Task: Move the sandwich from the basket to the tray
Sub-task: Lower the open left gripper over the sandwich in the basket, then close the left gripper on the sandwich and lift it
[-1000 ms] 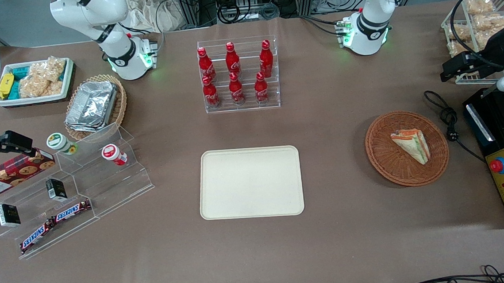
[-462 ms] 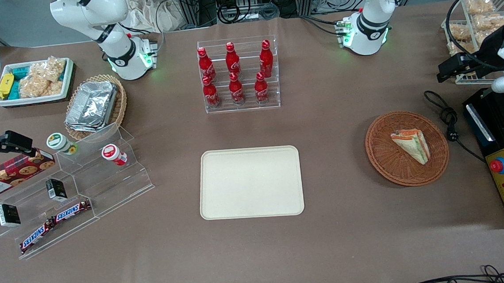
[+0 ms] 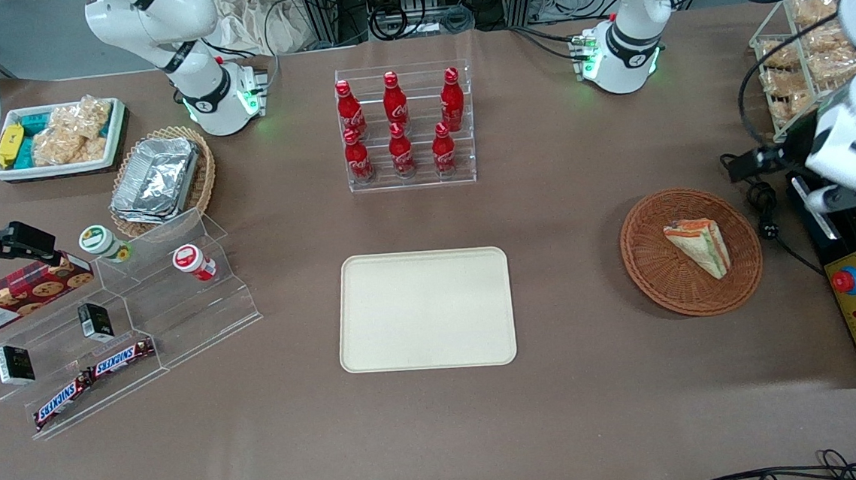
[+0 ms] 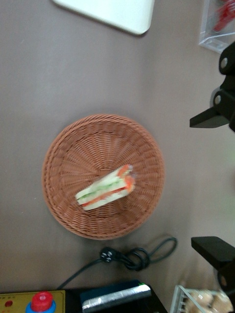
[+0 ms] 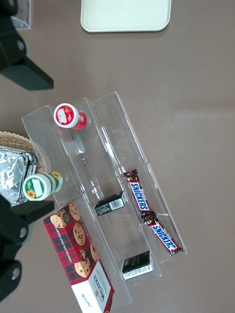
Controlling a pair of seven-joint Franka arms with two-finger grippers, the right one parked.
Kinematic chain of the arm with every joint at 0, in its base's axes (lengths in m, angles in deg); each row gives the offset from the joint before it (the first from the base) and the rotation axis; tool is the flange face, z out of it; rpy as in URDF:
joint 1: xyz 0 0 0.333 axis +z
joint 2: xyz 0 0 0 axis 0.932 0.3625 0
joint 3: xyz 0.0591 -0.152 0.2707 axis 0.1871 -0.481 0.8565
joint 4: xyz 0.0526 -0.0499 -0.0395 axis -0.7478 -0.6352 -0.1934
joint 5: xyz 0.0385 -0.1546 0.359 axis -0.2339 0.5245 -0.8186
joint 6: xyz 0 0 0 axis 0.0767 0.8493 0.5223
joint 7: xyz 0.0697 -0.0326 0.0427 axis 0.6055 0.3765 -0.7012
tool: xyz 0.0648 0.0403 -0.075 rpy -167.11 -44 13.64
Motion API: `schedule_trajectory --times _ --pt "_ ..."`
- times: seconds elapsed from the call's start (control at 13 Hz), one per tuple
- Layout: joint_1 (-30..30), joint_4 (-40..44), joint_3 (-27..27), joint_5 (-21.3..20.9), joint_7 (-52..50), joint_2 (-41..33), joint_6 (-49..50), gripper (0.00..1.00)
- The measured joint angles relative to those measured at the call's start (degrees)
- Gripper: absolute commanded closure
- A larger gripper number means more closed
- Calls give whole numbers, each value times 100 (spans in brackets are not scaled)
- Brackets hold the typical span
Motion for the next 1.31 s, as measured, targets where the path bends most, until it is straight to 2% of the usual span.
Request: schedule_trajectory --times 0.23,0.38,0.85,1.08,1.15,1.23,1.31 --pt "4 -1176 25 -20 -486 185 -1528 1" --pt "52 -1595 73 -22 -775 437 -2157 1" --pt "155 -1711 99 -163 -1857 1552 -3227 1" --pt "155 -1710 124 -167 -1959 1666 -3263 2" --pt "156 -1710 172 -171 -1968 1665 -3263 6" --pt "157 -1711 221 -175 -1968 1666 -3262 18" --pt "158 -1713 248 -178 -1968 1669 -3261 38"
